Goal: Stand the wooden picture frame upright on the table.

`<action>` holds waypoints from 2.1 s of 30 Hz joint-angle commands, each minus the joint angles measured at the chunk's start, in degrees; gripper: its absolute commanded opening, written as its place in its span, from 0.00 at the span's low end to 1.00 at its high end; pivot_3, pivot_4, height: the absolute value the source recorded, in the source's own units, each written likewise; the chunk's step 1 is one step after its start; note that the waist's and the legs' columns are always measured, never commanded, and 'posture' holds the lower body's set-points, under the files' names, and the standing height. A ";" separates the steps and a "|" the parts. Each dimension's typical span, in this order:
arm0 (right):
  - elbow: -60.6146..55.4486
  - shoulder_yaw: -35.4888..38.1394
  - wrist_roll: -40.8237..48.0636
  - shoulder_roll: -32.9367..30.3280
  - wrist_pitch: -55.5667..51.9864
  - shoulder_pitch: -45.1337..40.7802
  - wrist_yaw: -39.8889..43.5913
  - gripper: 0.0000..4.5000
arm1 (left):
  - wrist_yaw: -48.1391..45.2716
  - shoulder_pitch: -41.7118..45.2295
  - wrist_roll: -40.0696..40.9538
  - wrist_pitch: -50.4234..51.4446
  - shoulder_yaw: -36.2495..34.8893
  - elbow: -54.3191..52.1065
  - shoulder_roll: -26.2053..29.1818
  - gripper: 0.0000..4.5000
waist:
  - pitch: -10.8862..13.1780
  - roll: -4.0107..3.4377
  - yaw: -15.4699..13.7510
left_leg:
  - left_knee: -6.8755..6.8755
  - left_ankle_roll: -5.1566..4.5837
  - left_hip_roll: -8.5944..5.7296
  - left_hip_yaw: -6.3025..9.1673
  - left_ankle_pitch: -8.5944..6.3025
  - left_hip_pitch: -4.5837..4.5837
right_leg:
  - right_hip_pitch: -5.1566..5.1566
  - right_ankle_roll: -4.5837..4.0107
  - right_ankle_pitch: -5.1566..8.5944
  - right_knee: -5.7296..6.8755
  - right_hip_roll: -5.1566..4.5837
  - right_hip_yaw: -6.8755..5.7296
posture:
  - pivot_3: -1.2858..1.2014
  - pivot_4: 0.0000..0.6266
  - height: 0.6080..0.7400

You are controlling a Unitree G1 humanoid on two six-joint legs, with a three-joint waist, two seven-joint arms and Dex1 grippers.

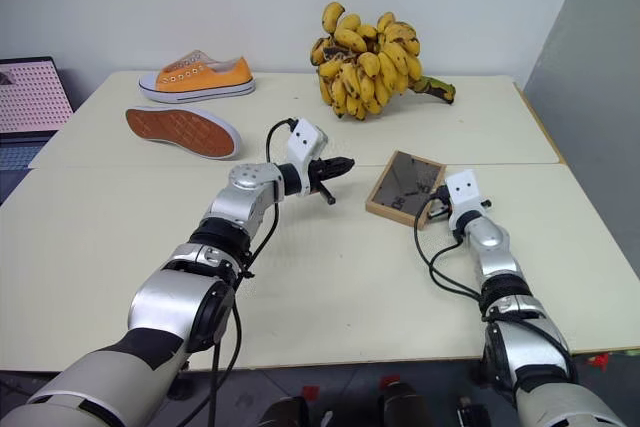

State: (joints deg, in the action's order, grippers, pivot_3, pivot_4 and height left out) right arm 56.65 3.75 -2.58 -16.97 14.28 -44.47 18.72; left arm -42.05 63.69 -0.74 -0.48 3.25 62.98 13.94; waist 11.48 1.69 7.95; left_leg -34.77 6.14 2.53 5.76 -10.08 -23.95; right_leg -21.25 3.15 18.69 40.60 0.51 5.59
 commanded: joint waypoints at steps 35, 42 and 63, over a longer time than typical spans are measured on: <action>-60.21 -4.90 5.93 4.72 -33.05 26.29 2.35 0.00 | -13.03 -18.59 -0.81 21.75 5.60 -38.40 5.05 0.00 | 0.02 -0.03 -3.12 | 0.00 0.03 0.03 0.03 0.01 -0.13 | -0.17 -0.13 0.08 0.22 0.01 -0.03 | 0.52 0.24 1.00; -56.64 -4.23 3.97 2.07 -32.39 24.23 1.51 0.00 | -4.67 -15.97 -2.80 22.74 5.21 -34.25 3.86 0.00 | 0.01 -0.02 -3.38 | -0.07 0.02 0.00 0.05 0.01 -0.11 | -0.11 -0.12 0.09 0.21 0.00 -0.04 | 0.52 0.24 1.00; -34.14 -4.50 1.80 0.17 -23.24 11.32 -1.25 0.00 | 10.10 2.76 -5.10 3.30 3.07 6.28 -10.57 0.00 | 0.02 -0.01 -3.17 | -0.02 0.01 -0.08 0.02 0.00 -0.23 | -0.18 -0.12 0.09 0.09 -0.03 -0.05 | 0.52 0.24 1.00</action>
State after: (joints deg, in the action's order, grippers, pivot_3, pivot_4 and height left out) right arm 25.78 0.80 -1.02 -18.54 -9.13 -31.53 17.34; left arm -30.48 65.64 -5.45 4.49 5.43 70.21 5.48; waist 11.50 1.67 4.79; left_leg -34.79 6.15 2.46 5.78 -10.07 -24.18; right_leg -21.46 3.03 18.78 40.71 0.48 5.55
